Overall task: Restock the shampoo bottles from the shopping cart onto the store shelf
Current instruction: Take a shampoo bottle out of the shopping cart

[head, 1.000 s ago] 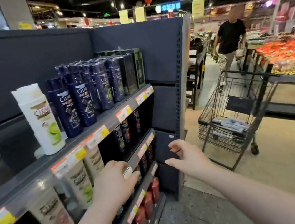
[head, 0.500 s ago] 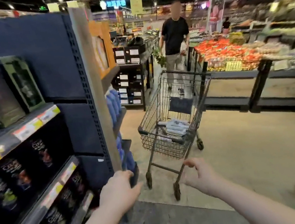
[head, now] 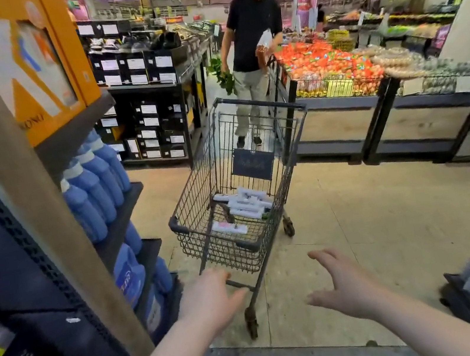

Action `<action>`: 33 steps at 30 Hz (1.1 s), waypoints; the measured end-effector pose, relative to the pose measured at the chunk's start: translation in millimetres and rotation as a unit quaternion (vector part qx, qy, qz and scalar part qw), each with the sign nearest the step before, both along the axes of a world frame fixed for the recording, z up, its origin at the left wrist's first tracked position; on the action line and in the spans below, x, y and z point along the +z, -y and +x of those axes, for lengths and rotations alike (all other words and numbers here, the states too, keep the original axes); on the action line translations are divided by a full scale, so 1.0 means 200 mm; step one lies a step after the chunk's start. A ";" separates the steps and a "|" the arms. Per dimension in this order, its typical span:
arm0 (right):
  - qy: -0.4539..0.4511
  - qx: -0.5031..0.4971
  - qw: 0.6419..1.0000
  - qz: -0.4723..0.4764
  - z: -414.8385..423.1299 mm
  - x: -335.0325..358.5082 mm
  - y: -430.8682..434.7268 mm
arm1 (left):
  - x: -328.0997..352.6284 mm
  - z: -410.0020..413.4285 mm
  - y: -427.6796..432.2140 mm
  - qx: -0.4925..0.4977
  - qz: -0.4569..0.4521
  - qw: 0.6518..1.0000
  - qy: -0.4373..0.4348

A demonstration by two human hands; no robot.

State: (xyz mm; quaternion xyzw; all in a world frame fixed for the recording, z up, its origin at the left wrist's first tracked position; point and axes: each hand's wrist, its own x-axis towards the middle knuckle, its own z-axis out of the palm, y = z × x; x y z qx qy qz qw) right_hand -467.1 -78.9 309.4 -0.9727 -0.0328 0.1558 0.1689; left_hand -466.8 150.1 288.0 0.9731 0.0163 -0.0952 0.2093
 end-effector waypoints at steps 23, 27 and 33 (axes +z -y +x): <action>-0.113 0.064 0.990 -0.049 2.12 -0.36 -0.11 | -0.33 1.86 -0.10 0.033 0.021 0.991 -0.124; -0.181 0.122 0.975 -0.046 2.53 -0.50 -0.15 | -0.44 2.11 -0.07 0.097 0.018 0.981 -0.164; -0.240 0.193 0.949 -0.065 3.03 -0.73 -0.20 | -0.57 2.41 -0.03 0.182 0.000 0.964 -0.192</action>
